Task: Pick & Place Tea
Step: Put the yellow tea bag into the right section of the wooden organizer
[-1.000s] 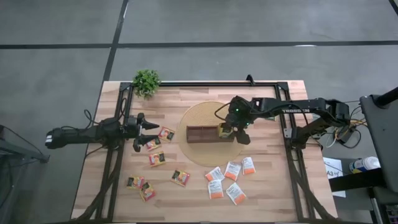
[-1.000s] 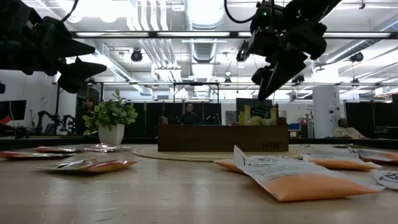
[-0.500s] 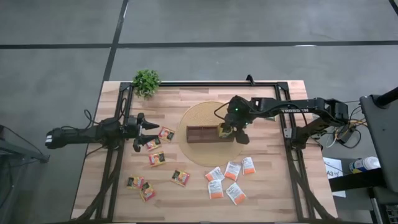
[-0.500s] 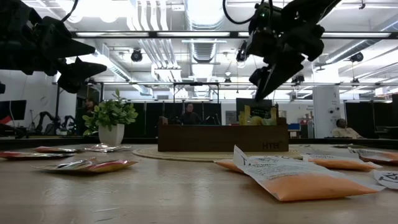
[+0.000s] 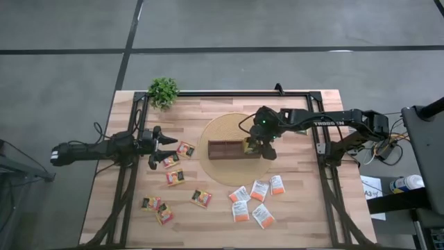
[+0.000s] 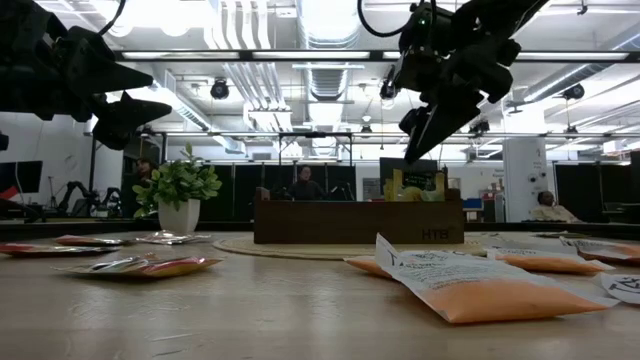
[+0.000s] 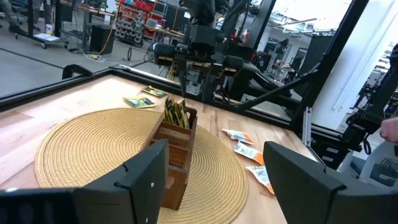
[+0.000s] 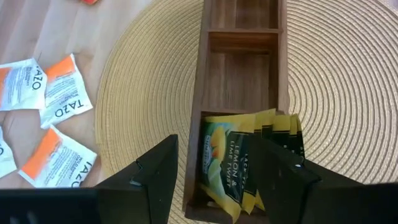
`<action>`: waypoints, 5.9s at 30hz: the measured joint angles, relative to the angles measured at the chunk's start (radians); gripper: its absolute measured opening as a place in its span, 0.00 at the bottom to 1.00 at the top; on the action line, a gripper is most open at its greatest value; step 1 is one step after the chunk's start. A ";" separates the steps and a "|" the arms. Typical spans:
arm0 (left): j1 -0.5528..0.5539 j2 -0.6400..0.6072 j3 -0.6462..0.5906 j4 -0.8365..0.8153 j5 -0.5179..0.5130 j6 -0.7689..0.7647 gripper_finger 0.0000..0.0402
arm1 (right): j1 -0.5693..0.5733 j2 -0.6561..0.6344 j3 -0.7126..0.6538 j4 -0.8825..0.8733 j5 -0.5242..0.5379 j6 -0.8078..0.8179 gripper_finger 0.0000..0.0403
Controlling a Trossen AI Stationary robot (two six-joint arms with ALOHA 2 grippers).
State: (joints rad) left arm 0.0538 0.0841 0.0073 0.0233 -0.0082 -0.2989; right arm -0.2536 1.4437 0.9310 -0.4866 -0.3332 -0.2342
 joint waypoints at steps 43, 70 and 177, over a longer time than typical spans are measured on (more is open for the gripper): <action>0.000 0.001 0.000 0.001 0.000 0.000 0.64 | -0.263 -0.065 0.077 -0.034 0.023 0.341 0.47; 0.000 0.001 0.000 0.001 0.000 0.000 0.64 | -0.732 -0.068 -0.278 -0.105 0.021 0.742 0.46; 0.000 0.001 0.000 0.000 0.000 0.000 0.64 | 0.073 0.326 0.644 -0.764 0.263 -0.166 0.02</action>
State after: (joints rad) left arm 0.0536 0.0850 0.0073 0.0231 -0.0082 -0.2989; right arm -0.1810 1.7697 1.5754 -1.2507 -0.0704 -0.4004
